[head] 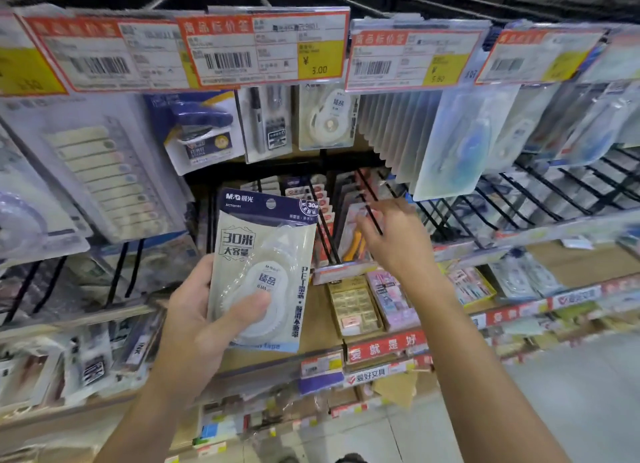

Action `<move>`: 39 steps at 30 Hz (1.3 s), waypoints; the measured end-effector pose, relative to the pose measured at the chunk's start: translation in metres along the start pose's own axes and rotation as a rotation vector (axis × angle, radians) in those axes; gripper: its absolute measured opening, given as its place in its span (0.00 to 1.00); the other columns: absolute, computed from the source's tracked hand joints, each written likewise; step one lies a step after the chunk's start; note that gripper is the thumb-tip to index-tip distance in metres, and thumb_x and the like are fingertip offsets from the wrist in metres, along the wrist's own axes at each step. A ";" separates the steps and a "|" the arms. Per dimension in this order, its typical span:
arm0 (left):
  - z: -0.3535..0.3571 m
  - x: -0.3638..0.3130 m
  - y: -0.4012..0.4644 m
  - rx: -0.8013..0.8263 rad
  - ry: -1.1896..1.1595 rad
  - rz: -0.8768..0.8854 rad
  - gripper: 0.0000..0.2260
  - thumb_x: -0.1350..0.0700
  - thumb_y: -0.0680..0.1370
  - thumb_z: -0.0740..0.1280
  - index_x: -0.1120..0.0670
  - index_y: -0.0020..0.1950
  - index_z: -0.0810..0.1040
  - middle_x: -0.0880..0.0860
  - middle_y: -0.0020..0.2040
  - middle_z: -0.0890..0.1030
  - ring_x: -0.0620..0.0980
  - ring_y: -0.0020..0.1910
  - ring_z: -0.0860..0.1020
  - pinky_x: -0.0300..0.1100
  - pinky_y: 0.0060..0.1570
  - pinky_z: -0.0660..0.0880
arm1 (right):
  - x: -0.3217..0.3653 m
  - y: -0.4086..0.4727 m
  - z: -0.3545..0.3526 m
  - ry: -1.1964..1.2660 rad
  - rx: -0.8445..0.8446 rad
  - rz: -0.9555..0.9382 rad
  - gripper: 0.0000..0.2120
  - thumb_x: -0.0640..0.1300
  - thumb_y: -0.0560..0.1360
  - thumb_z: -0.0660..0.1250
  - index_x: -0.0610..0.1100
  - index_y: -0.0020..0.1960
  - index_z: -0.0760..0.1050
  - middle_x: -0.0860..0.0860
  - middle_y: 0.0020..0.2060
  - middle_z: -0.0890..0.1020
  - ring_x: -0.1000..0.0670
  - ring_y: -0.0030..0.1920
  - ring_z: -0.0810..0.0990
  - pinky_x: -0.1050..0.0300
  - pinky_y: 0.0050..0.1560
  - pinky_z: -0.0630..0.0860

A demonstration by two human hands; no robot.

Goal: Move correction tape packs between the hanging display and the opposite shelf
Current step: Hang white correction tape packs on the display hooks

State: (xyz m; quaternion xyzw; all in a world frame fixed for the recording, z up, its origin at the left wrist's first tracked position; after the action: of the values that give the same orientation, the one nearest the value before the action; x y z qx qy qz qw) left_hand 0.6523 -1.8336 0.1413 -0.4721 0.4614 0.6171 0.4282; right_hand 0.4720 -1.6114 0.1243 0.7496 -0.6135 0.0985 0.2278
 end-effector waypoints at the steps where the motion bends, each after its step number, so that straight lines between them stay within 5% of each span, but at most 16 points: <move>1: 0.004 -0.002 0.003 0.009 -0.002 0.001 0.16 0.55 0.69 0.76 0.42 0.55 0.83 0.56 0.54 0.85 0.58 0.51 0.85 0.49 0.44 0.83 | -0.009 0.000 -0.001 -0.066 0.008 0.009 0.24 0.57 0.81 0.63 0.38 0.64 0.74 0.39 0.59 0.77 0.36 0.60 0.76 0.45 0.55 0.75; 5: 0.018 -0.009 0.014 0.032 -0.004 0.029 0.16 0.49 0.66 0.75 0.42 0.53 0.83 0.55 0.54 0.85 0.56 0.50 0.85 0.47 0.43 0.83 | -0.034 -0.003 0.005 -0.241 0.194 0.095 0.33 0.66 0.81 0.53 0.38 0.68 0.70 0.39 0.63 0.76 0.37 0.62 0.76 0.46 0.53 0.74; 9: 0.031 -0.019 0.026 0.058 -0.027 0.057 0.19 0.50 0.67 0.75 0.48 0.57 0.81 0.55 0.54 0.85 0.56 0.51 0.85 0.47 0.43 0.83 | -0.035 -0.003 0.007 -0.313 0.301 0.108 0.35 0.70 0.80 0.47 0.40 0.56 0.76 0.41 0.52 0.82 0.39 0.52 0.80 0.50 0.44 0.70; 18: 0.064 -0.066 0.048 0.117 0.092 0.219 0.19 0.50 0.70 0.74 0.50 0.60 0.77 0.48 0.53 0.85 0.49 0.50 0.85 0.39 0.42 0.81 | -0.028 -0.002 0.010 -0.387 0.225 -0.003 0.38 0.68 0.81 0.43 0.38 0.67 0.71 0.39 0.54 0.83 0.37 0.55 0.81 0.48 0.46 0.71; 34: 0.087 -0.092 0.090 0.222 0.231 0.300 0.17 0.63 0.76 0.73 0.46 0.58 0.75 0.43 0.51 0.85 0.44 0.50 0.84 0.36 0.46 0.79 | -0.031 -0.003 0.010 -0.348 0.179 0.018 0.34 0.68 0.81 0.46 0.40 0.57 0.75 0.40 0.51 0.83 0.39 0.54 0.81 0.49 0.46 0.71; 39: 0.085 -0.105 0.105 0.174 0.362 0.398 0.18 0.58 0.76 0.74 0.41 0.59 0.74 0.40 0.54 0.83 0.43 0.55 0.82 0.43 0.56 0.79 | -0.030 -0.004 0.008 -0.344 0.169 0.018 0.33 0.68 0.81 0.47 0.41 0.56 0.75 0.41 0.50 0.83 0.39 0.53 0.82 0.50 0.44 0.69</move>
State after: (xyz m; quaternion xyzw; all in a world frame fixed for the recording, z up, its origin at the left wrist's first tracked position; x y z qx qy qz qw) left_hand 0.5542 -1.7819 0.2721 -0.4364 0.6650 0.5529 0.2483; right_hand 0.4677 -1.5883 0.1033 0.7663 -0.6397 0.0222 0.0550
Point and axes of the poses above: each hand's wrist, its own y-axis towards the middle knuckle, its own z-axis out of the palm, x = y × z, the point moved 10 cm from there along y, towards the middle knuckle
